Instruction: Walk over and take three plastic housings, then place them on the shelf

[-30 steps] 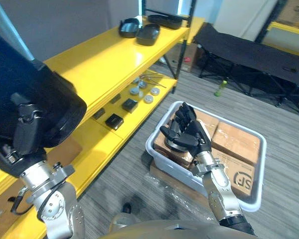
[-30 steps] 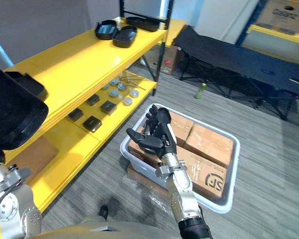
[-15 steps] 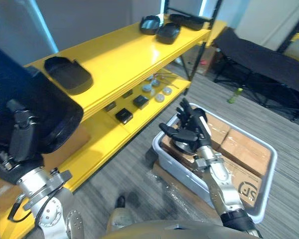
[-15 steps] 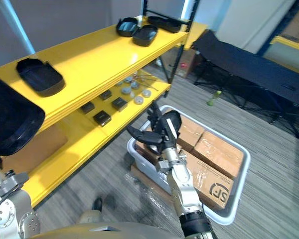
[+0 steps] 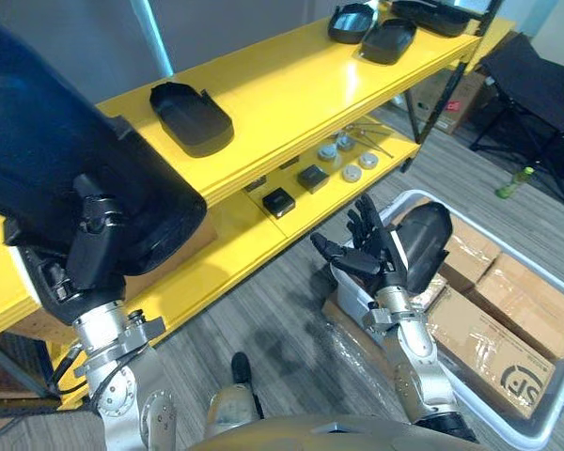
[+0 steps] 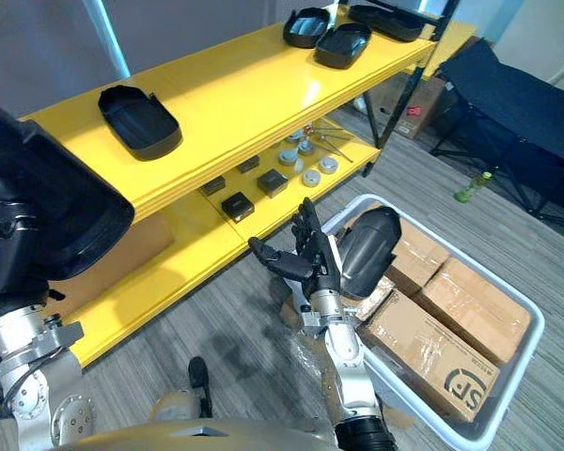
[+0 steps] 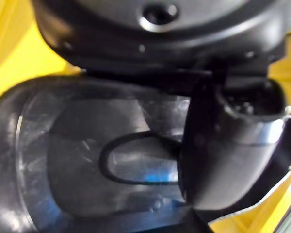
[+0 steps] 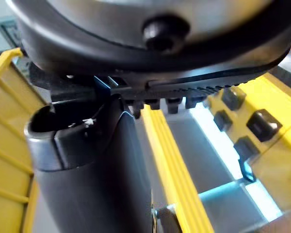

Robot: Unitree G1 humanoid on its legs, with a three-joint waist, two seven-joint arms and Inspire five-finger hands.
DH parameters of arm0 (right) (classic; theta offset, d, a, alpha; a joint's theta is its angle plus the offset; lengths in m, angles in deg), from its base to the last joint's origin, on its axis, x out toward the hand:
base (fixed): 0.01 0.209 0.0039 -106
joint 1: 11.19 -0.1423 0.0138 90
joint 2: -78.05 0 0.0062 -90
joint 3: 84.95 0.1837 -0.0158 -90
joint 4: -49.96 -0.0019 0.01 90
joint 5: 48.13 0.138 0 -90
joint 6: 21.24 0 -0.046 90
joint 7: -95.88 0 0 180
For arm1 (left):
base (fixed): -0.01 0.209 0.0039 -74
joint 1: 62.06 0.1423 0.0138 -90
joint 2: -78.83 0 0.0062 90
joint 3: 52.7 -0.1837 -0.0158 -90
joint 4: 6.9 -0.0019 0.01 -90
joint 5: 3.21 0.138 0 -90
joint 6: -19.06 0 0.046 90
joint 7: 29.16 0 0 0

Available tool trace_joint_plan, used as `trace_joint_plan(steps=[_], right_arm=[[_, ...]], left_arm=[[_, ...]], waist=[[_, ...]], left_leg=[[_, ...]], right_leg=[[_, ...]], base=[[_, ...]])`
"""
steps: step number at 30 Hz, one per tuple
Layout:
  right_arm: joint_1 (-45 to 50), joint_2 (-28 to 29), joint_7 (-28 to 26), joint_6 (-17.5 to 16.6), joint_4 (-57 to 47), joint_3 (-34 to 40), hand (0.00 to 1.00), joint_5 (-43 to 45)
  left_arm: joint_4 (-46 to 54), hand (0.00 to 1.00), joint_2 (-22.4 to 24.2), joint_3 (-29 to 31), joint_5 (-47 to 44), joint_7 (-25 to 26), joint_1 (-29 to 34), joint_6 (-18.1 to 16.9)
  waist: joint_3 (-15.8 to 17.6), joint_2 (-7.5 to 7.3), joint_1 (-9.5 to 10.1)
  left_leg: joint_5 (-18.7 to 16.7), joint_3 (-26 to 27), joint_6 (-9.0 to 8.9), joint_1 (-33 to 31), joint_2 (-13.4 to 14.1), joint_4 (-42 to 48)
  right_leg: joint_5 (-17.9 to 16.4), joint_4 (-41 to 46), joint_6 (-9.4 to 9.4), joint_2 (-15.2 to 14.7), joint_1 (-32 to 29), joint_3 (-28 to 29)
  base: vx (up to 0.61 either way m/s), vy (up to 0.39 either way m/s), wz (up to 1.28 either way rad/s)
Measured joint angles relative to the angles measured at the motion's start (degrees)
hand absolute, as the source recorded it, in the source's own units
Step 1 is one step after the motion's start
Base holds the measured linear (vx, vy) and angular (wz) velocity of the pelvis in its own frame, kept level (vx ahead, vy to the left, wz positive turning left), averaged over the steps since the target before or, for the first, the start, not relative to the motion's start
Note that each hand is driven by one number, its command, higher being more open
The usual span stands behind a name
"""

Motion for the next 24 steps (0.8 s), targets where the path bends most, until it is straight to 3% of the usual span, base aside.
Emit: trace_joint_plan(steps=[1, 3, 4, 5, 9, 13, 15, 16, 17, 21, 23, 24], right_arm=[[0.22, -0.42, 0.79, -0.68, 0.00, 0.22, 1.00, -0.34], [0.23, -0.20, 0.59, -3.28, -0.25, 0.00, 1.00, -0.12], [0.18, -0.12, -0.38, -4.11, -1.17, -0.53, 1.00, 0.61], [-0.28, -0.31, -1.93, -5.10, -2.37, -0.78, 1.00, 0.79], [-2.61, -2.88, -4.81, -5.89, -2.78, -0.05, 1.00, 0.80], [-2.20, -3.18, -5.10, -7.78, -2.78, 2.14, 1.00, 3.75], [-2.36, -3.09, -4.86, -8.70, -2.81, 3.32, 1.00, 6.09], [-2.97, -2.86, -4.56, -9.78, -2.82, 3.32, 1.00, 6.96], [-4.06, -2.42, -3.99, -10.30, -2.81, 2.94, 1.00, 6.96], [-6.60, -1.89, -2.24, -10.67, -2.80, -0.74, 1.00, 6.82], [-7.03, -0.96, -1.12, -10.71, -2.80, -2.14, 1.00, 6.32], [-7.06, -0.62, -1.03, -10.72, -2.80, -2.26, 1.00, 6.23]], left_arm=[[-0.24, 0.00, -0.72, -2.28, 0.03, -2.35, -0.81, 0.29], [-0.13, 0.00, -2.75, -3.58, 0.00, -4.92, -1.68, 0.16], [-0.17, 0.00, -3.37, -3.40, 0.00, -5.13, -1.83, 0.11], [-0.33, 0.00, -3.58, -2.94, -0.02, -5.03, -1.86, 0.10], [-0.76, 0.00, -3.59, -4.15, 0.06, -4.38, -1.74, 0.09], [-0.95, 0.00, -3.79, -5.43, 0.92, -3.75, -1.94, -0.12], [-1.43, 0.00, -3.98, -5.48, 1.92, -3.37, -1.90, -0.17], [-1.49, 0.00, -4.05, -5.17, 2.30, -3.18, -1.98, -0.58], [-1.52, 0.00, -4.10, -4.72, 2.53, -2.81, -1.95, -1.13], [-1.54, 0.00, -4.05, -4.16, 2.62, -2.24, -1.98, -1.24], [-1.44, 0.00, -4.06, -3.58, 2.50, -3.05, -1.99, -1.22], [-1.30, 0.00, -4.01, -3.11, 2.48, -3.53, -2.08, -1.22]], waist=[[0.27, 0.38, -0.60], [0.58, 0.33, -0.47], [0.34, -0.63, -0.30], [0.55, -0.59, 0.38], [2.38, 1.73, 1.17], [3.54, 3.39, 0.21], [4.52, 3.20, 0.19], [5.51, 2.33, 0.48], [6.27, 2.88, 1.03], [6.75, 2.11, 2.01], [6.72, 1.61, 3.75], [6.59, 1.43, 3.85]], left_leg=[[0.41, -3.57, 0.47, -0.48, -0.82, -0.29], [1.06, -7.86, 0.17, -1.06, -1.45, -1.49], [2.38, -8.63, -0.02, -1.50, -2.12, -1.46], [3.41, -9.24, 0.03, -2.09, -2.91, -1.40], [4.91, -10.69, -0.89, -3.93, -2.63, 0.55], [4.49, -11.57, -1.41, -5.39, -2.11, 0.83], [1.42, -11.14, -2.48, -5.96, -2.57, 1.95], [-0.64, -10.64, -1.09, -8.20, -3.12, 8.09], [-3.29, -10.34, -1.00, -9.71, -3.02, 14.91], [-11.89, -9.02, 0.38, -13.09, -3.93, 27.73], [-18.54, -7.74, 1.51, -13.31, -5.23, 34.61], [-19.72, -7.57, 1.78, -13.25, -5.69, 35.53]], right_leg=[[-0.17, 4.38, -0.17, 0.05, -0.99, 5.05], [-4.06, 7.38, -0.86, 1.16, -2.34, 9.80], [-5.85, 7.43, -0.79, 0.96, -2.02, 9.21], [-7.15, 7.20, 0.60, 0.83, -1.84, 9.10], [-9.55, 7.08, 3.29, 1.68, -1.71, 8.87], [-11.38, 7.25, 3.88, 2.41, -2.42, 8.22], [-11.44, 6.98, 3.36, 1.30, -2.38, 7.98], [-11.43, 7.41, 3.39, -0.01, -2.78, 8.15], [-11.65, 8.13, 3.77, 0.10, -2.70, 9.09], [-12.71, 9.01, 5.25, -2.29, -0.64, 9.60], [-13.74, 8.62, 3.71, -4.30, 2.72, 9.52], [-13.12, 9.89, 2.76, -4.73, 2.92, 9.70]], base=[[-0.01, 0.033, 1.55], [-0.01, -0.073, 1.29], [0.00, -0.169, 0.71], [0.00, -0.136, 0.44], [-0.07, -0.091, 0.16], [-0.12, -0.032, 0.06], [-0.06, 0.063, 0.05], [-0.01, 0.115, -0.18], [0.01, 0.104, -0.21], [0.09, 0.106, -0.12], [0.21, 0.210, -0.08], [0.28, 0.251, 0.14]])
